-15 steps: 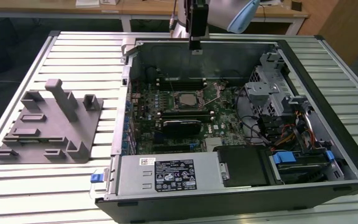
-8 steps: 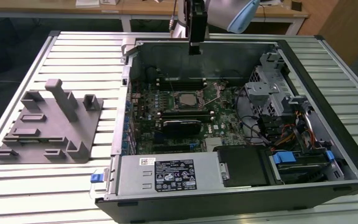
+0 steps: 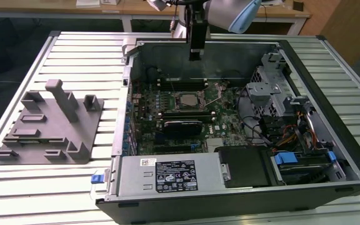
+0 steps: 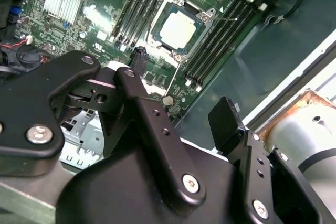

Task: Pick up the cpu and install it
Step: 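Place the cpu into insertion slot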

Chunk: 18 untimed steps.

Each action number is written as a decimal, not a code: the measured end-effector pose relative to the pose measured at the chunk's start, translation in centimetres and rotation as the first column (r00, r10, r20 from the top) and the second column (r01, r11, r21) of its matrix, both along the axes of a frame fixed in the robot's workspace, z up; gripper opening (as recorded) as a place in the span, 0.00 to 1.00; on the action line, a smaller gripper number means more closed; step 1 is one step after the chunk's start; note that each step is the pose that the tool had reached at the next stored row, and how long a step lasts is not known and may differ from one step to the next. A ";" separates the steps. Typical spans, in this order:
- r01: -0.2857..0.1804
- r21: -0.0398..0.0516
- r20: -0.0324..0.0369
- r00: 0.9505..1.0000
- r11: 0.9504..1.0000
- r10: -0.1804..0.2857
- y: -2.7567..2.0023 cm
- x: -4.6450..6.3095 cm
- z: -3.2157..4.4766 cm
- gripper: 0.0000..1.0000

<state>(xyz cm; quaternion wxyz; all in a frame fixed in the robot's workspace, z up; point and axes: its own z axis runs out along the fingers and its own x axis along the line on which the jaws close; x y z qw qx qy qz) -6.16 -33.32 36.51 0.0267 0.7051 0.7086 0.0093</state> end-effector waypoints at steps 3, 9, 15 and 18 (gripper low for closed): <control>0.000 0.001 0.000 1.000 1.000 0.000 0.00 0.0 -0.54 0.74; 0.000 0.003 0.000 1.000 1.000 0.000 0.00 0.0 -1.63 0.74; 0.000 0.004 0.000 1.000 1.000 0.000 -0.01 0.0 -2.72 0.74; 0.000 0.006 0.000 1.000 1.000 0.000 -0.10 0.0 -3.27 0.74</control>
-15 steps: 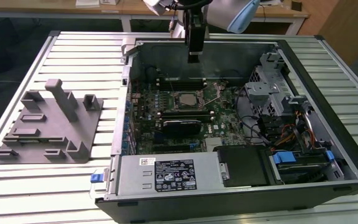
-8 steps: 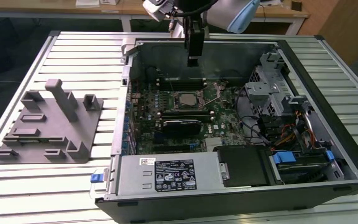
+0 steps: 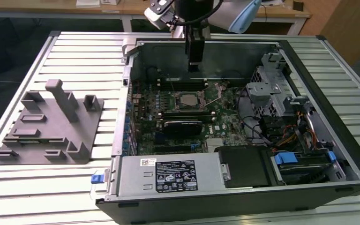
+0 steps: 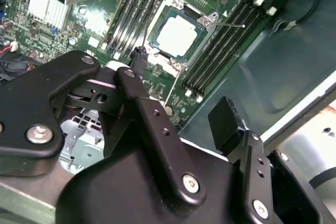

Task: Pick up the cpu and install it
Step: 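Place the cpu into insertion slot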

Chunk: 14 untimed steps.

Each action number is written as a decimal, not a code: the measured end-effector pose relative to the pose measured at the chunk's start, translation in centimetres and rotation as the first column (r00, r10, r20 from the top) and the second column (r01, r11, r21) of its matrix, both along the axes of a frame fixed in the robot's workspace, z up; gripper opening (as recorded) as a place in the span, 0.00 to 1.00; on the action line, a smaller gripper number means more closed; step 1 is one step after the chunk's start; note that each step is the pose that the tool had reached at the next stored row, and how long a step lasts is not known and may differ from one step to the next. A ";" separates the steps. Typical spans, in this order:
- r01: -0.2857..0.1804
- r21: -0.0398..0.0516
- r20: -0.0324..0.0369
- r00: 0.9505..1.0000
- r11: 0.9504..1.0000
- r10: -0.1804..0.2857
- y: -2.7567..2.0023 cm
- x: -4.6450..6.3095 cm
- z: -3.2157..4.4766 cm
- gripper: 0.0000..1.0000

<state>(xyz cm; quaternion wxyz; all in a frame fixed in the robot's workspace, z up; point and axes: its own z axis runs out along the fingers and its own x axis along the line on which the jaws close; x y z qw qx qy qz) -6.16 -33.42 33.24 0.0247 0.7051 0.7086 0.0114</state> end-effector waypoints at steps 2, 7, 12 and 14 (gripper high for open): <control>0.000 0.001 0.000 1.000 1.000 0.000 -0.11 0.0 -0.37 0.74; 0.000 0.005 0.000 1.000 1.000 0.000 -0.55 0.0 -1.28 0.74; 0.000 0.009 0.000 1.000 1.000 0.000 -0.72 0.0 -2.18 0.74; 0.000 0.010 0.000 1.000 1.000 0.000 -0.72 0.0 -2.55 0.74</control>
